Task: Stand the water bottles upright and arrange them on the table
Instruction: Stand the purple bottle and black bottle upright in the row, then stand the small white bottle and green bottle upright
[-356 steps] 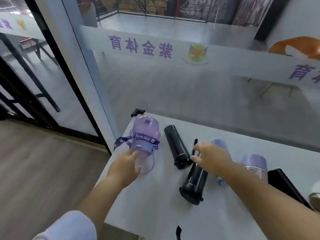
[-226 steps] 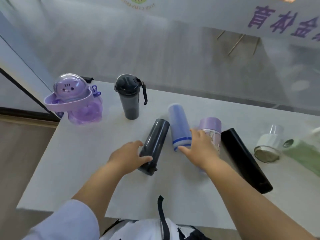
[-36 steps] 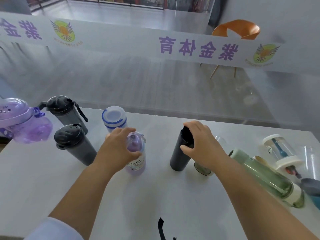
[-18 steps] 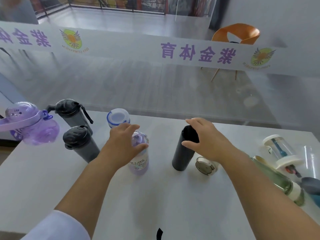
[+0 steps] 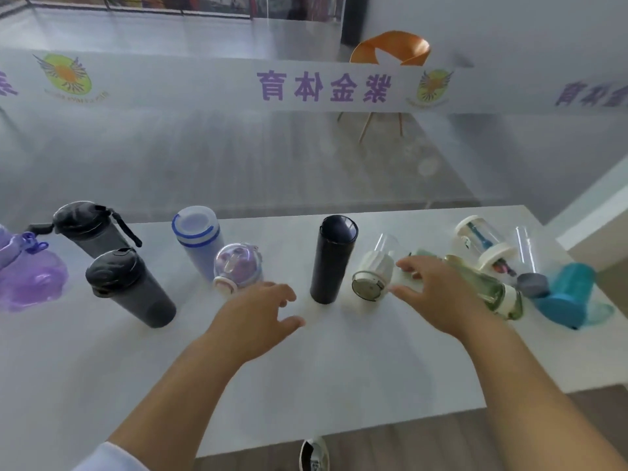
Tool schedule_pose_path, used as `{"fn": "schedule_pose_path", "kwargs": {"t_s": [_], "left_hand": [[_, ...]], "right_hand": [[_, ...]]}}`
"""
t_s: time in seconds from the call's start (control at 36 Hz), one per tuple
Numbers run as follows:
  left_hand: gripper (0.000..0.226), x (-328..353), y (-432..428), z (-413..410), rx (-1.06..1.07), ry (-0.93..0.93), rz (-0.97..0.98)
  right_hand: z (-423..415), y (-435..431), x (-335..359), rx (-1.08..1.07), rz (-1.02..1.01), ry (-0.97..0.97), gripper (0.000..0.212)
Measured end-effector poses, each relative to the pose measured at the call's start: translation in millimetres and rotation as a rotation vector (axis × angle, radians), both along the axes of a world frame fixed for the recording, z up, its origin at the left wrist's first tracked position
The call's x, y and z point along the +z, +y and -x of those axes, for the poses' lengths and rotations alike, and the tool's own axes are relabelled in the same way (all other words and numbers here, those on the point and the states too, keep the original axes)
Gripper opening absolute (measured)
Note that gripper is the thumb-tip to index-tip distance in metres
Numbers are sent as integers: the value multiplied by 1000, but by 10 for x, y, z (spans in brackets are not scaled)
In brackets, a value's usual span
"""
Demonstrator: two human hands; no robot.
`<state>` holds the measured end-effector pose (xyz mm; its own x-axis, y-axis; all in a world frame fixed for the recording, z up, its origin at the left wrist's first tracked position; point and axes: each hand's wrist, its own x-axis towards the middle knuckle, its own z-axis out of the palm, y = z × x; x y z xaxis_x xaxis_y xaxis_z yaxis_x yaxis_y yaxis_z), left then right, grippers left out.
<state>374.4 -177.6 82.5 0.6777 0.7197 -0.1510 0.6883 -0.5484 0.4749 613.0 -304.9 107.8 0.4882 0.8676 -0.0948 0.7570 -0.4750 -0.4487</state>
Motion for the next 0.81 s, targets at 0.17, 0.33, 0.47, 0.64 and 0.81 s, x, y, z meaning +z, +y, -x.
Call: {"fn": "schedule_pose_path", "kwargs": {"t_s": [0.17, 0.33, 0.47, 0.64, 0.81], "left_hand": [[42, -237, -139, -244, -110, 152, 86], [45, -364, -270, -661, -167, 256, 143], [52, -403, -342, -1151, -138, 208, 172], [66, -551, -417, -1763, -33, 103, 85], [84, -819, -414, -2251, 127, 137, 15]], "right_hand": [[-191, -397, -248, -96, 201, 46, 50], [-541, -609, -438, -169, 301, 135, 55], [-938, -680, -560, -179, 310, 166, 57], [-1451, -720, -685, -165, 309, 122, 51], [-1893, -803, -861, -120, 181, 58, 54]]}}
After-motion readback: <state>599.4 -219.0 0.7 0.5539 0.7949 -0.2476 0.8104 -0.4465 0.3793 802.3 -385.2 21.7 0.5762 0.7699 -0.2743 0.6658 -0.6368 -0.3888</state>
